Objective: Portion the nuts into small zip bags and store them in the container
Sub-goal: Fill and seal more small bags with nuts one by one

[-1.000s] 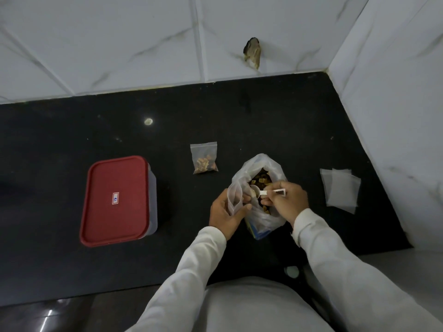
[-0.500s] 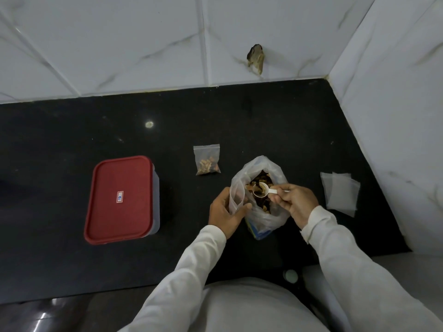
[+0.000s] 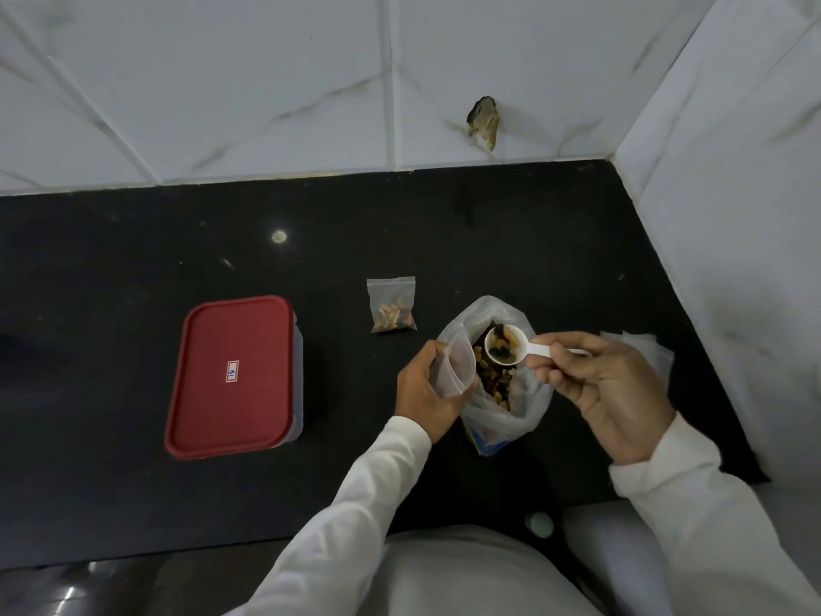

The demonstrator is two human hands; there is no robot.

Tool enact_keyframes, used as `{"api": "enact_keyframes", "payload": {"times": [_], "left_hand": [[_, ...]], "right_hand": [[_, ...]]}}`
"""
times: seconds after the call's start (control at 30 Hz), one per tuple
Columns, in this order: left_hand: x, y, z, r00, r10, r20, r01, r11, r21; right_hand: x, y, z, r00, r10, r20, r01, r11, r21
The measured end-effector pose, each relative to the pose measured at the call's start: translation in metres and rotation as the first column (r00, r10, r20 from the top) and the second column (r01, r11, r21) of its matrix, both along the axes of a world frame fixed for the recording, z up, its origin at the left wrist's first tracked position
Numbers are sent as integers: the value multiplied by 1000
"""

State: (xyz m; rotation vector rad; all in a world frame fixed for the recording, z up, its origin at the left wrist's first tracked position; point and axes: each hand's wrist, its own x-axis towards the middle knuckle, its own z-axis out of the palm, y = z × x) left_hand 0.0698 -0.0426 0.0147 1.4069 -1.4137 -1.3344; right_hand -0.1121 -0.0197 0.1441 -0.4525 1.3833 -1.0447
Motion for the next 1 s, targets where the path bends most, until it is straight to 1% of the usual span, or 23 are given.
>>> {"api": "enact_keyframes", "payload": {"times": [0.13,0.27,0.37,0.43,0.47,0.5,0.57,0.6,0.67,0.7,0.73,0.8,0.83,1.0], "left_hand": [[-1,0,-3,1000,19,-14,-19,1000,-23],[1,-2,-2,999,27,-26,-27,1000,-4],[2,-3,-1,1000,26,-15,-26,999,-22],[3,-3,0,999,30,-15,-30,999,-45],[4,-4,0,1000,30,-6,-30,998,-55],[4,-4,-1,1000,26,11,-26,998,-59],[4,-5,0,1000,28,14,-27,998,-62],[3,-5,2,999,38,-11,-39,997,-71],[1,-4,5,995,68,-67,-73,994,-86],[1,-3,6,993,81,-89,-88,992,-86],[0,-3,8,990,88,-110,-98,991,-86],[1,-3,11,987,88,-137,-101,990,-93],[1,-4,11,986,82,-146,-98,990,-101],[1,-3,15,976,67,-207,-95,987,-127]], "right_hand": [[19,4,0,991,61,-115,-66,997,-39],[26,3,-7,979,64,-192,-67,998,-10],[28,2,-9,969,95,-226,-98,995,0],[31,2,-9,947,122,-298,-135,991,-24],[32,2,-10,910,146,-387,-180,982,-51],[33,2,-10,847,174,-502,-249,965,-85],[37,4,-11,671,187,-717,-417,895,-157],[40,5,-13,581,165,-797,-494,850,-184],[45,7,-19,402,50,-914,-612,757,-228],[48,7,-23,326,-27,-945,-651,719,-245],[51,8,-26,273,-105,-956,-674,689,-268],[55,10,-29,226,-233,-946,-698,638,-325],[55,11,-29,213,-267,-940,-715,614,-336],[49,21,-30,114,-321,-940,-795,538,-280]]}}
